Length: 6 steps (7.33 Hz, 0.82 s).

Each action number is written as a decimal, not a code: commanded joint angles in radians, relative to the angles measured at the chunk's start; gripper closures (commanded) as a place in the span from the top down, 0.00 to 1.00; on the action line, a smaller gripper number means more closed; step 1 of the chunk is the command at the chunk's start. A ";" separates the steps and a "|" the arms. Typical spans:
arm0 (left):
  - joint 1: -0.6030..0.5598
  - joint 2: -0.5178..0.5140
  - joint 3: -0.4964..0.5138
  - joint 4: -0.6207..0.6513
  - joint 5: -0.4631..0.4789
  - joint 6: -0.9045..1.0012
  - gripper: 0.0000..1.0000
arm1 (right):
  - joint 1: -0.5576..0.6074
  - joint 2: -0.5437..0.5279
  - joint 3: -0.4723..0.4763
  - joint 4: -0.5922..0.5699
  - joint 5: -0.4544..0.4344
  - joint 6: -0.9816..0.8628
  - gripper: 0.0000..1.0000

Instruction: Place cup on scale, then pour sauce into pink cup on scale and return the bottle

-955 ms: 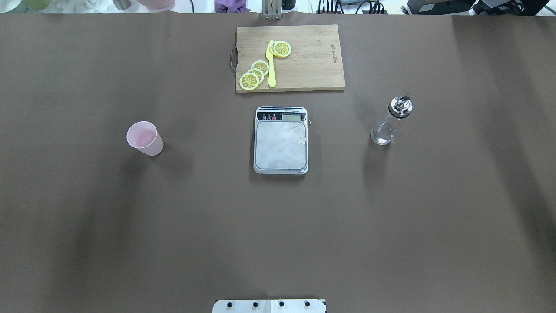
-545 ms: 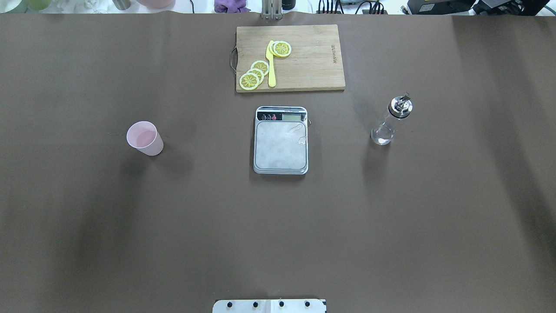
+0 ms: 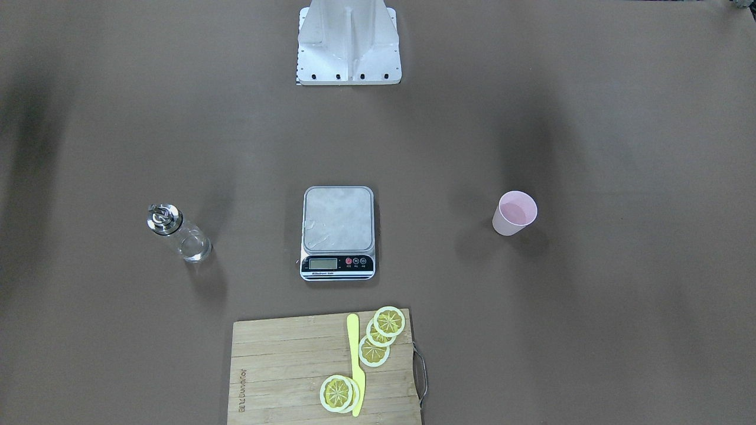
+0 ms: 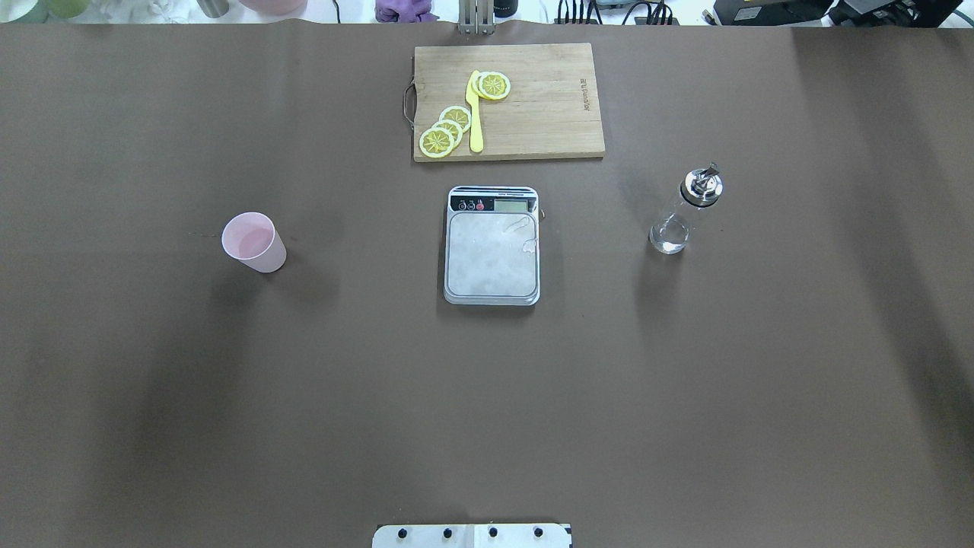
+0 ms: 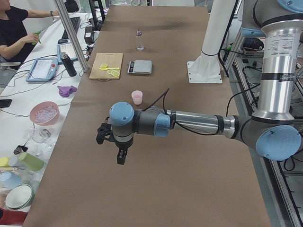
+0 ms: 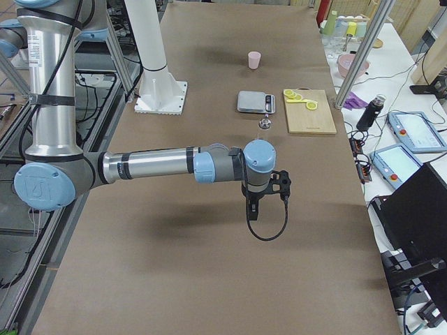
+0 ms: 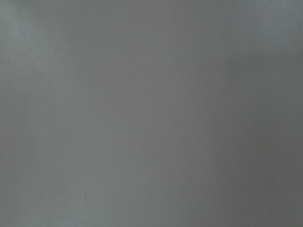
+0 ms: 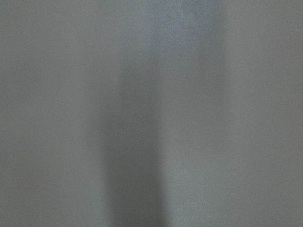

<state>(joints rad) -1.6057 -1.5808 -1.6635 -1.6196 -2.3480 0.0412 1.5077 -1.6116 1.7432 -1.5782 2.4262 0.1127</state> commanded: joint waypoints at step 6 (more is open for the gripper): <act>0.007 0.007 0.008 -0.013 -0.001 -0.007 0.99 | -0.009 -0.021 0.001 0.009 -0.006 0.002 1.00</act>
<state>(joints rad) -1.6026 -1.5745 -1.6592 -1.6297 -2.3489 0.0336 1.4981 -1.6309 1.7464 -1.5695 2.4204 0.1085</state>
